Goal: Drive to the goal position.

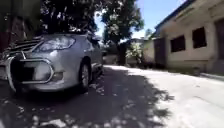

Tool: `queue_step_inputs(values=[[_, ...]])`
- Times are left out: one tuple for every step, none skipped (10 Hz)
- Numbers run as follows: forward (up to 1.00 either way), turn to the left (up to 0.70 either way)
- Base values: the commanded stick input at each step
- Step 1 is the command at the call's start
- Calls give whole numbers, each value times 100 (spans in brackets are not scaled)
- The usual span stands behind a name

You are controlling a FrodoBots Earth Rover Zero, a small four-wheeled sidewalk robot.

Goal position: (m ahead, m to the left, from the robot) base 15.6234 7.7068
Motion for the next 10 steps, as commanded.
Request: queue_step_inputs(values=[[100,0],[100,0],[100,0],[100,0],[100,-4],[100,-10],[100,-13],[100,-8],[100,-3],[100,0]])
